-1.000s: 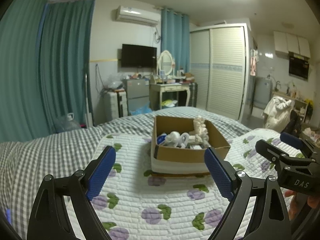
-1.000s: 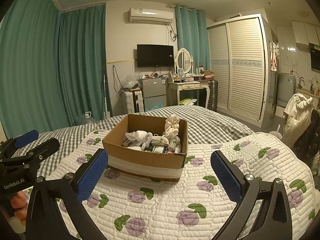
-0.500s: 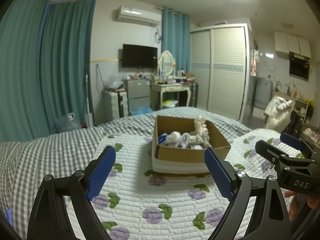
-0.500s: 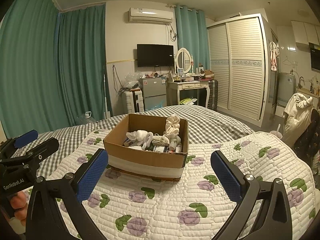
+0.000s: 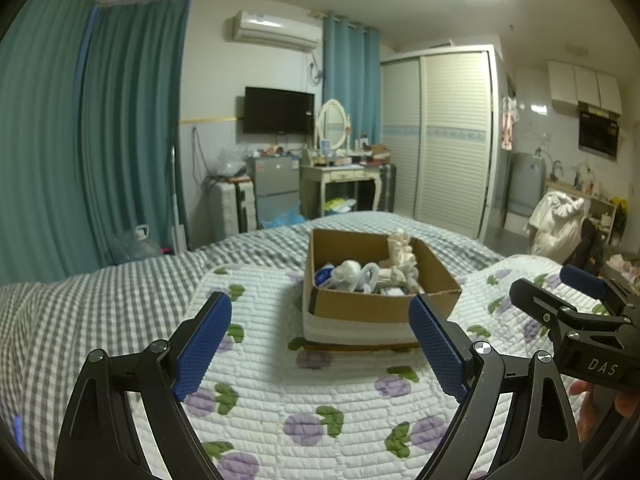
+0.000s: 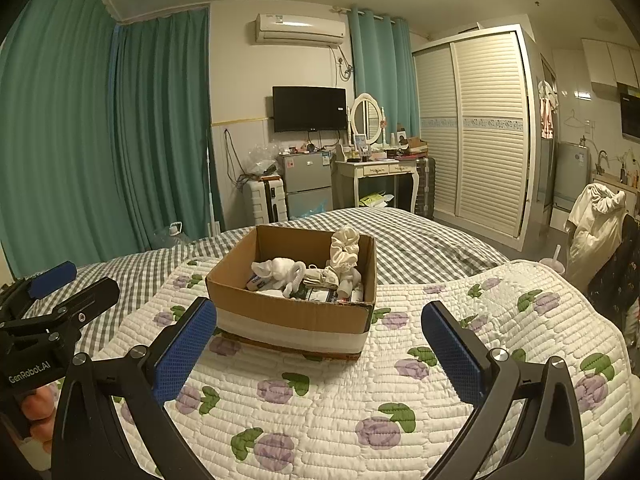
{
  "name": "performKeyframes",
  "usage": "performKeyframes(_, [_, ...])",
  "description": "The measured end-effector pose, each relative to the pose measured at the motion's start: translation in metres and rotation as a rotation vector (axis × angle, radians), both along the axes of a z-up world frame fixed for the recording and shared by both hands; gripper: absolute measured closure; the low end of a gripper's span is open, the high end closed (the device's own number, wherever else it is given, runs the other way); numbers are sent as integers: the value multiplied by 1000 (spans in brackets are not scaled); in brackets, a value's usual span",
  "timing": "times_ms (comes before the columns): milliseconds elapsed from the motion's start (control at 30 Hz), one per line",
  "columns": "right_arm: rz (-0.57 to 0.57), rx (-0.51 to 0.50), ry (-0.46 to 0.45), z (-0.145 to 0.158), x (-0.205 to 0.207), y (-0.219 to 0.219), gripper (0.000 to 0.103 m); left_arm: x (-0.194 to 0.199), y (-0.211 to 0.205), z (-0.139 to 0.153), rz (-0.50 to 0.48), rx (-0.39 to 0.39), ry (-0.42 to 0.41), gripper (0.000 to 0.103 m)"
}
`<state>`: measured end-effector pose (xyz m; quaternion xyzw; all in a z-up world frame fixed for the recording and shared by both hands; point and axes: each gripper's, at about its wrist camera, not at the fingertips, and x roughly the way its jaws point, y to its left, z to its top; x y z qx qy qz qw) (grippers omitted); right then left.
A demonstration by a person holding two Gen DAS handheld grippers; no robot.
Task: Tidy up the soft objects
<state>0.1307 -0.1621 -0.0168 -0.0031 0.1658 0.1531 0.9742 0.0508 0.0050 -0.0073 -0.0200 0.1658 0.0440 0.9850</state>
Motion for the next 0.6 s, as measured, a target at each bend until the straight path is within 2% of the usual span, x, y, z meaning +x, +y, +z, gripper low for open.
performKeyframes(600, [-1, 1, 1, 0, -1, 0, 0, 0, 0, -2, 5, 2, -1, 12])
